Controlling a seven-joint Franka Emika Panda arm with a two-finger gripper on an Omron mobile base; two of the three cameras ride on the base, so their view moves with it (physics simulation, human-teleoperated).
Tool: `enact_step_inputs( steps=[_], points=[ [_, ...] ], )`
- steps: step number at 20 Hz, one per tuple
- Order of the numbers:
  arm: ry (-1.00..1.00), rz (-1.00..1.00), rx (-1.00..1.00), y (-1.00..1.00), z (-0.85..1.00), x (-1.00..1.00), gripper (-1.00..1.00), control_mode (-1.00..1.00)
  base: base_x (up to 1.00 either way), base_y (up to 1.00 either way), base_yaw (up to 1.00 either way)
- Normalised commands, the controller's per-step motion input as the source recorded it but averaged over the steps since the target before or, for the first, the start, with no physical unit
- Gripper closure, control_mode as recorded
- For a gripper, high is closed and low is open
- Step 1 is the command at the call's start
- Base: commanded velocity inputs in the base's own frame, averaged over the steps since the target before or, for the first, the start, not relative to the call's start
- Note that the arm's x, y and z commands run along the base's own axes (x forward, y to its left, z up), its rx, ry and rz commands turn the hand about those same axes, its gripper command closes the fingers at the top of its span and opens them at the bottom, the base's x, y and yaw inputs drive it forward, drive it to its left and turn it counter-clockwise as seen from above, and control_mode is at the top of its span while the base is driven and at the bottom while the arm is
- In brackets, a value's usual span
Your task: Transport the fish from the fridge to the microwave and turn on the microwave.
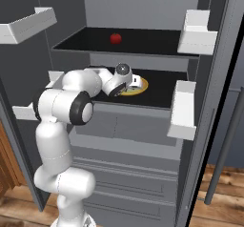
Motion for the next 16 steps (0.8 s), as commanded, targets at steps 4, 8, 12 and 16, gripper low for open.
enact_step_inputs(
  steps=[4, 8, 12, 16],
  points=[
    [0.0, 0.0, 0.0, 0.0, -0.03, 0.05, -1.0, -1.0, 0.0, 0.0, 0.0],
    [0.0, 0.0, 0.0, 0.0, 0.0, 0.0, 1.0, -1.0, 0.0, 0.0, 0.0],
    [0.0, 0.0, 0.0, 0.0, 0.0, 0.0, 1.0, -1.0, 0.0, 0.0, 0.0],
    [0.0, 0.0, 0.0, 0.0, 0.0, 0.0, 1.0, -1.0, 0.0, 0.0, 0.0]
  ],
)
